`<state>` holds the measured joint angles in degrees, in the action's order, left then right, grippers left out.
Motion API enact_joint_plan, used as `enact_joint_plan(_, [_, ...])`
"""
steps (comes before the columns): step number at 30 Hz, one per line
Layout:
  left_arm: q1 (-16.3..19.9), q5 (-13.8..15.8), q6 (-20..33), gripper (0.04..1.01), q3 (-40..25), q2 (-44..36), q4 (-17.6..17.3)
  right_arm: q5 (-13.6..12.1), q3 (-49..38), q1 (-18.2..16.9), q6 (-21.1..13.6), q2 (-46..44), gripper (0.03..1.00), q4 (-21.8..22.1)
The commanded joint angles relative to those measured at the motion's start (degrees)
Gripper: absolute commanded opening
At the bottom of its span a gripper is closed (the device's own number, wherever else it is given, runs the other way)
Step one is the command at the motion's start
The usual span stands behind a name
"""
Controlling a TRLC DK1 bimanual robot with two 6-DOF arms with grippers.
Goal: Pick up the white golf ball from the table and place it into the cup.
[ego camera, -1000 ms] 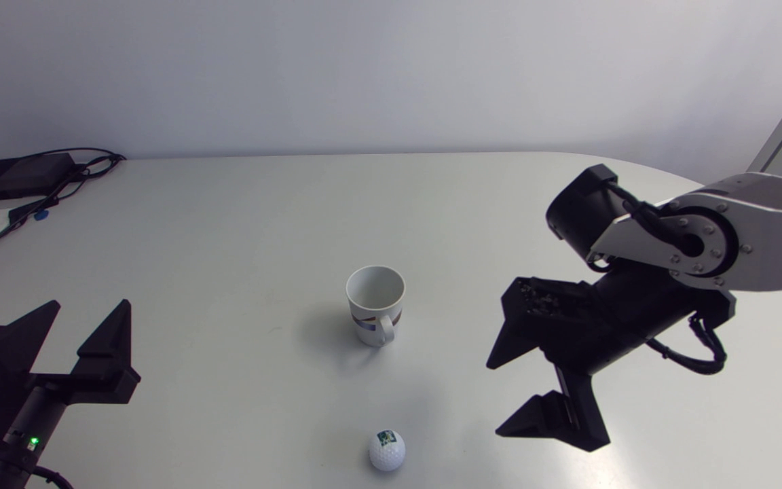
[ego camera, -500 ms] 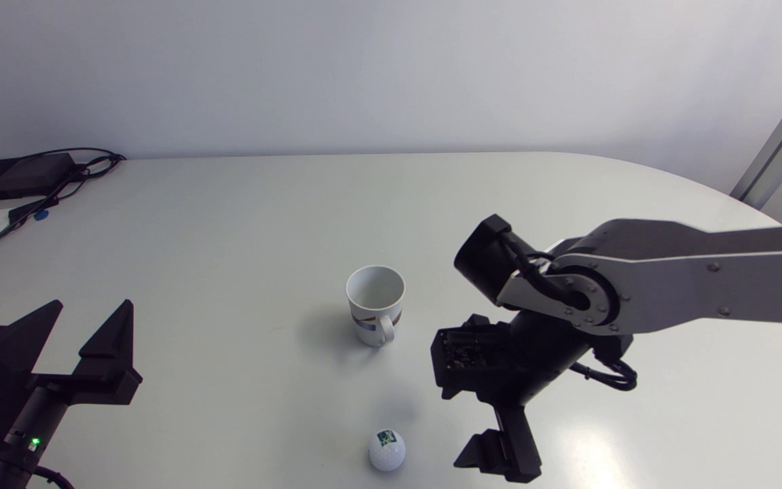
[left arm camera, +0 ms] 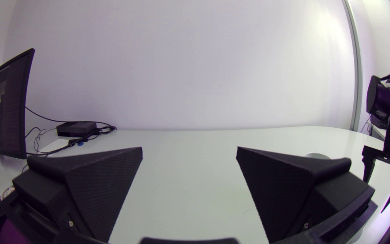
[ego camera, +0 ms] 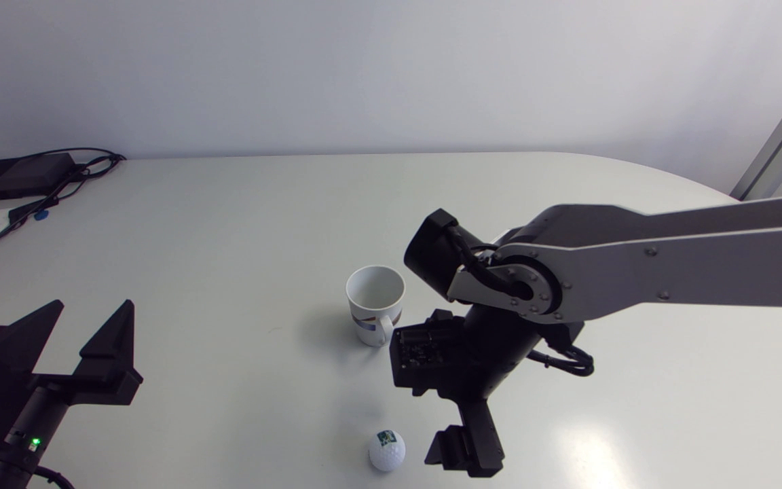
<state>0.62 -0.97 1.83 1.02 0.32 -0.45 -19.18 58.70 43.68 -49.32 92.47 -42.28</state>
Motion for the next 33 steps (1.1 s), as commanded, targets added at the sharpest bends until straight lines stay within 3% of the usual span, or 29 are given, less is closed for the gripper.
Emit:
enact_joint_plan(1, [-0.4,0.4,-0.7,0.993,-0.8,-0.8,-0.5,-0.4,1.2,1.0,2.0,1.5,0.974,0.5])
enact_joint_plan(6, [-0.5,0.4,-0.7,0.993,-0.8,-0.8,-0.5,-2.7,0.3,1.4,4.6,1.6,0.974,3.9])
enact_joint_plan(13, [-0.7,0.4,-0.7,0.993,-0.8,-0.8,-0.5,-3.2,-2.7,4.1,8.3,1.5,0.974,8.2])
enact_joint_plan(22, [-0.8,0.4,-0.7,0.993,-0.8,-0.8,-0.5,-2.6,-2.4,4.4,7.2,1.3,0.974,4.8])
enact_joint_plan(29, [-0.9,0.4,-0.7,0.993,-0.8,-0.8,-0.5,-1.0,-1.1,5.2,4.0,2.5,0.972,-0.5])
enact_joint_plan(33, [-0.9,0.4,-0.7,0.993,-0.8,-0.8,-0.5,-0.6,-0.2,5.6,4.1,4.0,0.972,-0.6])
